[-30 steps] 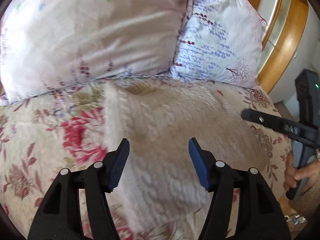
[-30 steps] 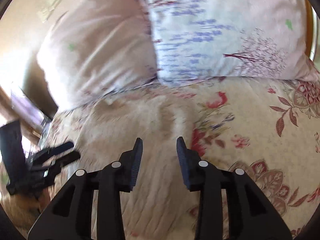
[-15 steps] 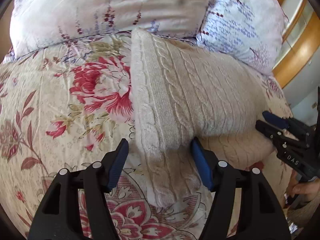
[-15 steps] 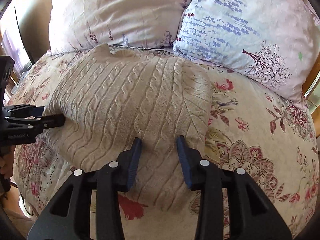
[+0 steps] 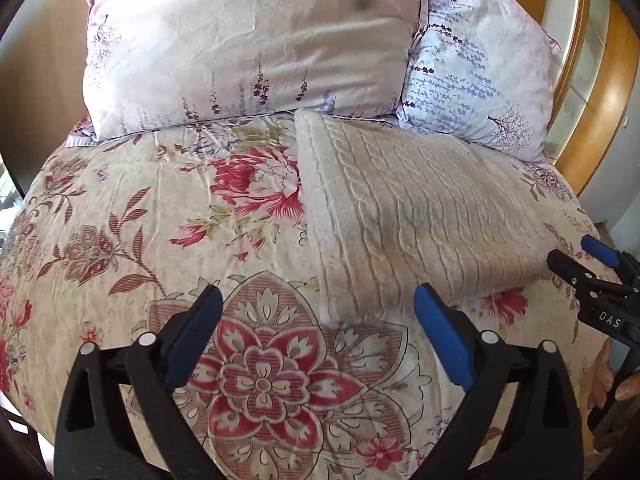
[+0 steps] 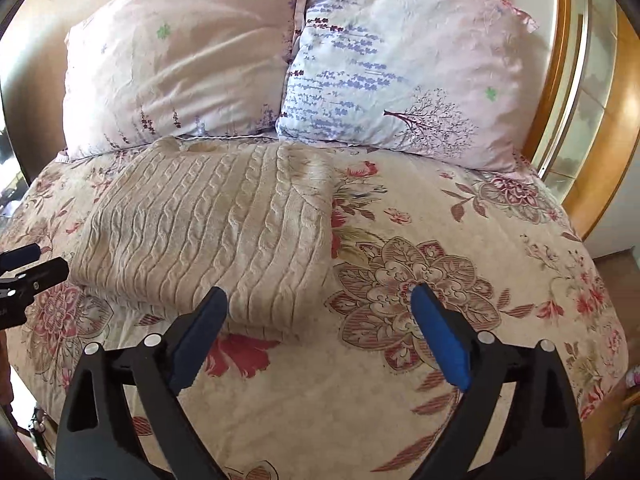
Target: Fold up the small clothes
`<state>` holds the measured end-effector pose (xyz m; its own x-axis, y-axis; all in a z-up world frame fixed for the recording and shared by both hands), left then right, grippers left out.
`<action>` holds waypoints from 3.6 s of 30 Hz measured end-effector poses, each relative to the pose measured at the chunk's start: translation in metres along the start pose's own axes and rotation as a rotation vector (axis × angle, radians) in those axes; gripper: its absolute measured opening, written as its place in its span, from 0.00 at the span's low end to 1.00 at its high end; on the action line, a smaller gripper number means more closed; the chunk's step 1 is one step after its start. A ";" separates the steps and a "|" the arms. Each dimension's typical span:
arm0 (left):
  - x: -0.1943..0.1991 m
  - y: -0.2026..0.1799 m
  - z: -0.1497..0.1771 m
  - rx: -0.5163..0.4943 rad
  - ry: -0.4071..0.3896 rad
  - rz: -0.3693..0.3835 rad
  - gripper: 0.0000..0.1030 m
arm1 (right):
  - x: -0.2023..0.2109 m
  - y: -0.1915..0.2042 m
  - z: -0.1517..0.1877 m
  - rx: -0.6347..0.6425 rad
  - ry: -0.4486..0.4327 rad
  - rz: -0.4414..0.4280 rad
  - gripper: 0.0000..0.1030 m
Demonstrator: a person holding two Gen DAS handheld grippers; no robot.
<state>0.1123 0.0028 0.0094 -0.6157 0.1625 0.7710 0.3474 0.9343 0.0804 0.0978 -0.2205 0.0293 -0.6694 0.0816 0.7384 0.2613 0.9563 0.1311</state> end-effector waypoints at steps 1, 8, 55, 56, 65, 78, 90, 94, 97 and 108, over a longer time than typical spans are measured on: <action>0.000 -0.002 0.001 -0.003 0.002 -0.004 0.95 | 0.000 0.001 0.001 0.002 0.003 -0.001 0.94; -0.004 -0.015 0.013 -0.038 0.063 -0.081 0.98 | -0.003 0.008 0.017 -0.001 0.061 0.004 0.96; -0.032 -0.020 0.039 0.035 0.223 -0.088 0.98 | -0.036 0.004 0.055 -0.052 0.242 0.023 0.99; -0.032 -0.020 0.039 0.035 0.223 -0.088 0.98 | -0.036 0.004 0.055 -0.051 0.243 0.023 0.99; -0.032 -0.020 0.039 0.036 0.222 -0.089 0.98 | -0.036 0.004 0.056 -0.052 0.243 0.024 0.99; -0.032 -0.020 0.039 0.037 0.222 -0.089 0.98 | -0.036 0.004 0.056 -0.052 0.243 0.024 0.99; -0.032 -0.020 0.039 0.037 0.222 -0.090 0.98 | -0.036 0.004 0.056 -0.051 0.243 0.024 0.99; -0.032 -0.020 0.039 0.036 0.221 -0.089 0.98 | -0.036 0.004 0.056 -0.051 0.243 0.023 0.99; -0.032 -0.020 0.039 0.036 0.221 -0.089 0.98 | -0.036 0.004 0.056 -0.051 0.243 0.023 0.99; -0.033 -0.020 0.039 0.037 0.221 -0.090 0.98 | -0.036 0.004 0.056 -0.050 0.243 0.022 0.99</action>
<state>0.0982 -0.0087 -0.0418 -0.4719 0.0089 0.8816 0.2698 0.9534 0.1348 0.0845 -0.2046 -0.0339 -0.4776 0.0269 0.8782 0.3119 0.9396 0.1409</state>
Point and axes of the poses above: each gripper's, at about its wrist camera, not at the fingertips, and x roughly against the way its jaws point, y to its left, z to its underside, the point moved 6 cm from there along -x, roughly the way its jaws point, and after that the axes turned 15 degrees about -x, right-handed, at the moved point
